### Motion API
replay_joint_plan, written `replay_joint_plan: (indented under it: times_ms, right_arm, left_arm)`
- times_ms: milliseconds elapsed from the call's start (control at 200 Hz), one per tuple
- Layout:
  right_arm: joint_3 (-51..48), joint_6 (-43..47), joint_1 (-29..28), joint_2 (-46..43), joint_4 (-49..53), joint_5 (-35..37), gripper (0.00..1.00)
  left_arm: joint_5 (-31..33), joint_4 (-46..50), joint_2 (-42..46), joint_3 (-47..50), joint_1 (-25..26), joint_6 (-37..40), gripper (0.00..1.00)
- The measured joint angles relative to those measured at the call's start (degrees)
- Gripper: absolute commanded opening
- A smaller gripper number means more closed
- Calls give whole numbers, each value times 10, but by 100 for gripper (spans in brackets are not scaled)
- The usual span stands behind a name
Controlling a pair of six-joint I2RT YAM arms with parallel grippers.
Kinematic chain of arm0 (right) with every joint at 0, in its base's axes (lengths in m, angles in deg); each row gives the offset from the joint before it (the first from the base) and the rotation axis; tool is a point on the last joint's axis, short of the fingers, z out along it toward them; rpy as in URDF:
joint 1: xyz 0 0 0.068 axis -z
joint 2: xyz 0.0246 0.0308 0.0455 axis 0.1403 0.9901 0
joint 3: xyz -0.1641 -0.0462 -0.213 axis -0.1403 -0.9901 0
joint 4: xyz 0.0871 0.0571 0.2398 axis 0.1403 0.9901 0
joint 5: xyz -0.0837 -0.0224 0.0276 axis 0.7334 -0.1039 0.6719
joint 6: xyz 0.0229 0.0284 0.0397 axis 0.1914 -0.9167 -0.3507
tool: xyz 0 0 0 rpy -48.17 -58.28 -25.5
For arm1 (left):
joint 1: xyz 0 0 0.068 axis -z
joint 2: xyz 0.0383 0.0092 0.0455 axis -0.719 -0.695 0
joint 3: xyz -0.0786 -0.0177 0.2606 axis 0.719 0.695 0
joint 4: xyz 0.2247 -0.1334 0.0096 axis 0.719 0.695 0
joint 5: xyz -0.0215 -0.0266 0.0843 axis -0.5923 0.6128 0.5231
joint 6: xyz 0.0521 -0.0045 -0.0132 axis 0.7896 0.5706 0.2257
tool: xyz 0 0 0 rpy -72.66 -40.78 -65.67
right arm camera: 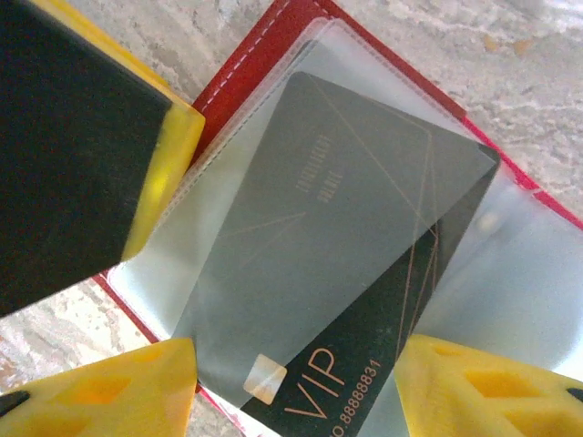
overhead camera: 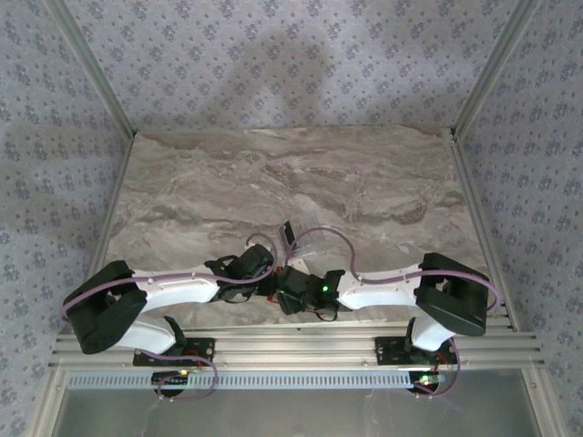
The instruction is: Put the credit cards into the card holder
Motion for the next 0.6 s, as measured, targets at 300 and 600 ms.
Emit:
replay_joint_plan:
  times_ms: [300,600]
  right_arm:
    - [21,3,-7,22,16,30,54]
    - [20,4,7,19,3,15,60]
  left_arm:
    - [0,-1,-1,0,0,-2,22]
    - [9,-6,-4,1,4,-11,22]
